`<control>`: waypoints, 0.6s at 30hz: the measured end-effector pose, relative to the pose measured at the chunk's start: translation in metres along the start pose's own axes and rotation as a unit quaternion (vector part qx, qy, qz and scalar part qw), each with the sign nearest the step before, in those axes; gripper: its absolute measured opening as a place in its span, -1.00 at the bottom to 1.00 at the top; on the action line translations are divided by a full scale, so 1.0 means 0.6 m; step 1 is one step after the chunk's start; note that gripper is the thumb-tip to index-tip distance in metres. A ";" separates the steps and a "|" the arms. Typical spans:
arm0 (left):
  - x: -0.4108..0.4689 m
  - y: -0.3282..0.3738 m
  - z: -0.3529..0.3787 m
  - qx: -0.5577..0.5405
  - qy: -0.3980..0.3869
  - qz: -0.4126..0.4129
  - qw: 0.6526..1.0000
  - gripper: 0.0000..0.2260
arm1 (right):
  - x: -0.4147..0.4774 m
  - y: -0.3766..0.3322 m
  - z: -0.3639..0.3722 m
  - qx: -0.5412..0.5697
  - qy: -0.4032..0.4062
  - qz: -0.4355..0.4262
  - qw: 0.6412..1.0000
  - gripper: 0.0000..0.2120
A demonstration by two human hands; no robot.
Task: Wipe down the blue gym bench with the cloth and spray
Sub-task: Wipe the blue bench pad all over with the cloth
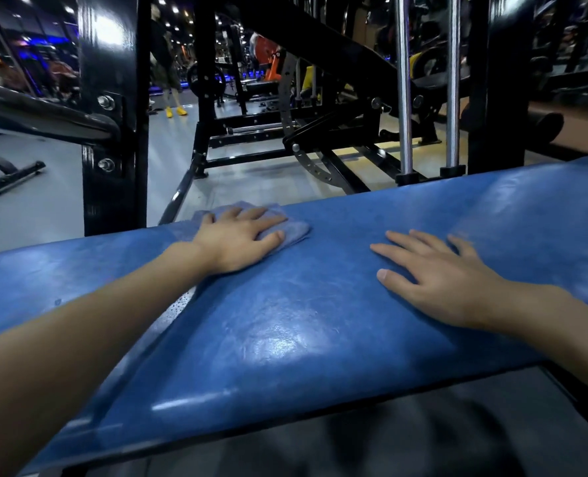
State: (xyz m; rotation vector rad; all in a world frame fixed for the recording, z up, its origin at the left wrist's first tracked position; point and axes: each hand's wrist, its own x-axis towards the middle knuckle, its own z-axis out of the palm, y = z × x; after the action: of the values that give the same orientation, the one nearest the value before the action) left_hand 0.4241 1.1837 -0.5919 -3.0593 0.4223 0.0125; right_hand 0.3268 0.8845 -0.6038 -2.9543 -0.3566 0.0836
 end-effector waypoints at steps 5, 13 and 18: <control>-0.120 0.115 -0.004 0.026 0.036 0.221 0.974 -0.42 | -0.002 0.000 -0.002 0.004 0.013 0.012 1.000 -0.38; -0.108 0.100 0.000 -0.012 0.040 0.273 0.961 -0.44 | -0.001 0.000 -0.001 -0.003 0.013 0.016 1.000 -0.40; 0.006 -0.038 -0.003 -0.032 0.013 0.075 0.997 -0.42 | 0.001 0.002 -0.002 -0.002 0.008 0.019 1.000 -0.43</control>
State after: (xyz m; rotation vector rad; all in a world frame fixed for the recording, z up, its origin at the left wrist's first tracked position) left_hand 0.4336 1.2046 -0.5888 -3.0842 0.6652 -0.0073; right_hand 0.3278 0.8832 -0.6028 -2.9647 -0.3002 0.0623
